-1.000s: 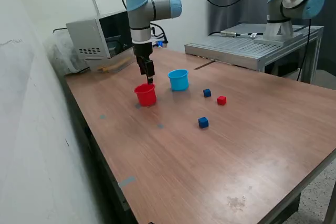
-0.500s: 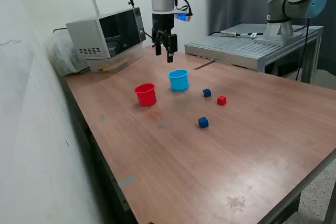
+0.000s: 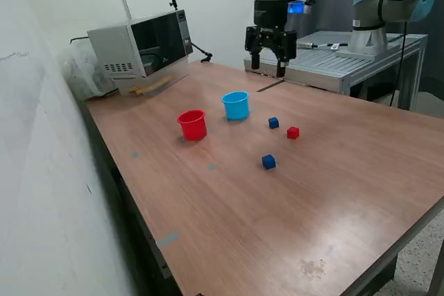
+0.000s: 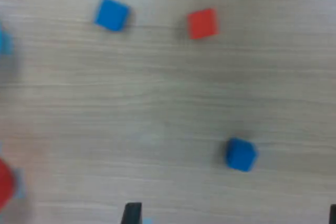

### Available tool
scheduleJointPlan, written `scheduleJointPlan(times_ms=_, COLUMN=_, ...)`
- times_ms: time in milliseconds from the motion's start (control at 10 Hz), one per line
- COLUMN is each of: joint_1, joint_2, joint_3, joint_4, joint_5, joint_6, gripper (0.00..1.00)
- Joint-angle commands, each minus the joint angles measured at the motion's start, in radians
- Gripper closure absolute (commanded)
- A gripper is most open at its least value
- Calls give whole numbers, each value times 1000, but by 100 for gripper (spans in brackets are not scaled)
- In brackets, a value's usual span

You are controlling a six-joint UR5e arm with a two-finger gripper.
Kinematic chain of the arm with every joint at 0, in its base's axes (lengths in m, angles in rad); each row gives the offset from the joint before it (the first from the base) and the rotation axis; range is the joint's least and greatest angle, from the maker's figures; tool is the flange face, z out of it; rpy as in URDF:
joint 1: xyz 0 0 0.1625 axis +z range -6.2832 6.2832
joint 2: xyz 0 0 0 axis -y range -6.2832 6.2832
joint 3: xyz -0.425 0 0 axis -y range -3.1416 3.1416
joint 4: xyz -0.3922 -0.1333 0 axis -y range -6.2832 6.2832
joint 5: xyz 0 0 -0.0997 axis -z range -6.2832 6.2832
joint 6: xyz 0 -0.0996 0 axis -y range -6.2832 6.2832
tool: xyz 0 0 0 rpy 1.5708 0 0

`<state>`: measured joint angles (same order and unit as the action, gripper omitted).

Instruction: Place red objects in the red bin, and blue objects in the blue bin.

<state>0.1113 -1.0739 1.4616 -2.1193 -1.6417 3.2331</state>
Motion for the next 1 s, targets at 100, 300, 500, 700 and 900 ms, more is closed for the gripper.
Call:
scheduleJointPlan(times_ms=100, joint_1=116, joint_2=113, joint_3=-13, joint_4=-73, joint_5=17, joint_6=128, gripper=0)
scheduleJointPlan(times_ms=300, joint_1=137, joint_2=195, joint_3=-29, joint_4=-112, joint_5=19, joint_6=128, gripper=0)
scheduleJointPlan(times_ms=500, joint_1=128, joint_2=230, joint_3=-65, joint_4=-117, joint_5=19, joint_6=128, gripper=0)
scheduleJointPlan(times_ms=700, joint_1=122, joint_2=294, joint_3=-125, joint_4=-117, joint_5=17, joint_6=128, gripper=0)
scheduleJointPlan(times_ms=900, joint_1=117, joint_2=327, joint_3=-153, joint_4=-120, joint_5=13, joint_6=128, gripper=0)
